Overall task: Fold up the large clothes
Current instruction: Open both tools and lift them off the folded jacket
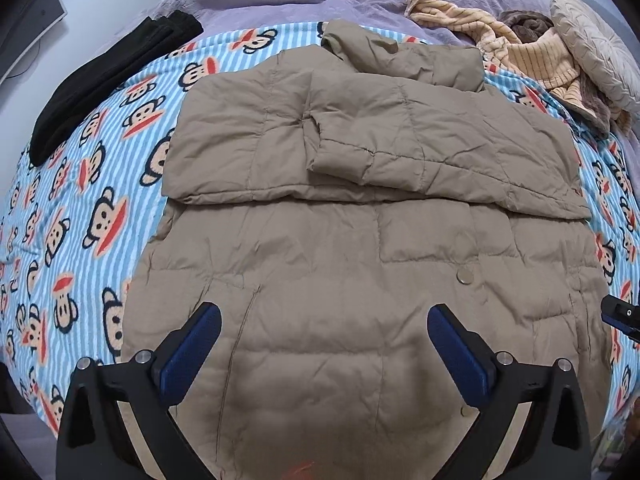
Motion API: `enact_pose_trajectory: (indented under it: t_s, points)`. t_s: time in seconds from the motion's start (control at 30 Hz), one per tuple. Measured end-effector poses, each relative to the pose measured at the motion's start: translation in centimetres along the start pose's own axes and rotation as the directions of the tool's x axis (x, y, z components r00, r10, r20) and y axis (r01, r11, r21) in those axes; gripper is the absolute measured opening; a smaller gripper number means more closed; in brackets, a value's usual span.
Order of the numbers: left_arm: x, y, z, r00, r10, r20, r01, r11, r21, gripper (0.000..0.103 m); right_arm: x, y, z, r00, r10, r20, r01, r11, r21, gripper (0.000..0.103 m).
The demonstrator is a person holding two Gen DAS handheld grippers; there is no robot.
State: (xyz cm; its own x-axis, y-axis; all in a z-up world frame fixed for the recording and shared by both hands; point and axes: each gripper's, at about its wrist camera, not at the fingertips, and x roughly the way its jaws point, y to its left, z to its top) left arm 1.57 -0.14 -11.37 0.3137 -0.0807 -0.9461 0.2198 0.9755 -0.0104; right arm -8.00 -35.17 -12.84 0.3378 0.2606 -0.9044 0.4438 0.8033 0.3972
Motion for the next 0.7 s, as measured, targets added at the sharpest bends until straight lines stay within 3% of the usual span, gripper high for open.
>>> enact_pose_trajectory:
  t_s: [0.1,0.33,0.4,0.6,0.7]
  points:
    - [-0.6,0.4,-1.0,1.000,0.000,-0.022,0.000,1.000,-0.016,0.103,-0.4,0.3,-1.1,1.000,0.011,-0.017,-0.011,1.000,-0.008,0.069]
    - [-1.5,2.0,-3.2,0.998,0.005,-0.058,-0.006,1.000,-0.023,0.103,-1.4,1.3,-3.2,0.999,0.027,-0.028,-0.026,1.000,0.005,0.070]
    - [-1.7,2.7,-3.9,0.998,0.002,-0.068,-0.003,1.000,-0.018,0.103,-1.5,1.7,-3.8,0.999,0.039,-0.030,-0.039,0.999,0.020,0.092]
    - [-2.4,5.2,-6.1,0.995,-0.001,-0.104,0.000,1.000,-0.015,0.103,-1.7,2.9,-6.4,0.997,0.069,-0.028,-0.066,0.995,0.078,0.092]
    - [-2.8,6.8,-7.2,0.994,0.029,-0.103,-0.032,0.999,-0.025,0.103,-1.9,3.5,-7.9,0.997,0.079,-0.025,-0.076,0.992,0.099,0.093]
